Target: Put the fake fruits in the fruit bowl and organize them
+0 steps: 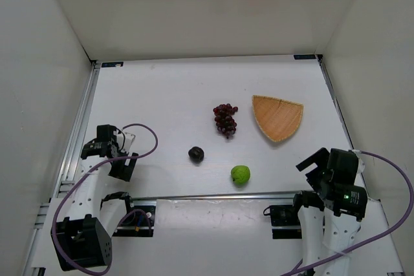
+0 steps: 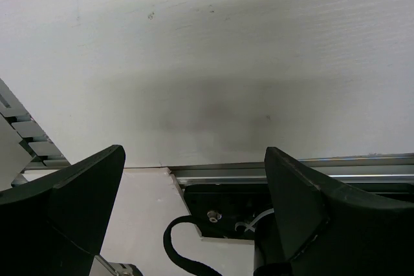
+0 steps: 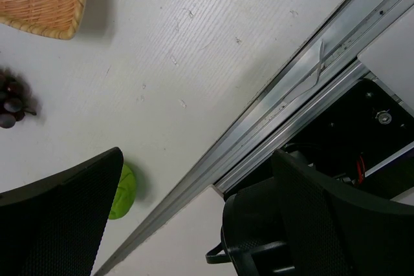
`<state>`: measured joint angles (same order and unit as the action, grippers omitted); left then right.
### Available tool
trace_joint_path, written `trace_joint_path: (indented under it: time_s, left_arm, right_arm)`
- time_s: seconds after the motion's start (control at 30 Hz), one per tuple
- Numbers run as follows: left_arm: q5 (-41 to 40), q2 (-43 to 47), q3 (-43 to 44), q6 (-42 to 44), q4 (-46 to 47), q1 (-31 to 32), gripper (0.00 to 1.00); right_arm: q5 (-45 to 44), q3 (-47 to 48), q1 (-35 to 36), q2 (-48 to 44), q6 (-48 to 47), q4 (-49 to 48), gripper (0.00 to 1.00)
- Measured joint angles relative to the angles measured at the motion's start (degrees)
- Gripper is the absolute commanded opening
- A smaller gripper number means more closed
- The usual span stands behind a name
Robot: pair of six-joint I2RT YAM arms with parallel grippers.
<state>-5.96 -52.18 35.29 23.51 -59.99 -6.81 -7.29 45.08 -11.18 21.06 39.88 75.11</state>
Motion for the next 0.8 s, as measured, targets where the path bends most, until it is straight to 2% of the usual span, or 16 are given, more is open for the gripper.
trace_joint_path:
  time_s: [0.17, 0.37, 0.47, 0.6, 0.7, 0.8]
  left_arm:
    - [0.00, 0.00, 0.00, 0.00, 0.00, 0.00, 1.00]
    - [1.70, 0.11, 1.99, 0.52, -0.42, 1.84, 1.00]
    - [2.95, -0.55, 9.05, 0.63, -0.02, 6.45, 1.00]
    - [2.67, -6.43, 19.85, -0.92, 2.58, 14.25, 1.00]
    - [1.99, -12.31, 23.47, -2.51, 4.37, 20.63, 1.00]
    - [2.12, -17.88, 25.59, -3.58, 4.09, 26.67, 1.00]
  right_arm:
    - [1.33, -0.04, 0.00, -1.22, -0.96, -0.17, 1.00]
    - [9.88, -2.05, -0.02, 2.45, -7.10, -3.89, 1.00]
    - [15.30, -1.88, 0.33, 7.48, -11.32, -7.80, 1.00]
    - [18.97, 0.09, 3.30, 11.61, -15.89, -12.24, 1.00]
    - [22.69, 0.24, 3.87, 13.99, -17.86, -15.32, 1.00]
    - [20.61, 0.22, 7.37, 17.86, -17.97, -17.27, 1.00]
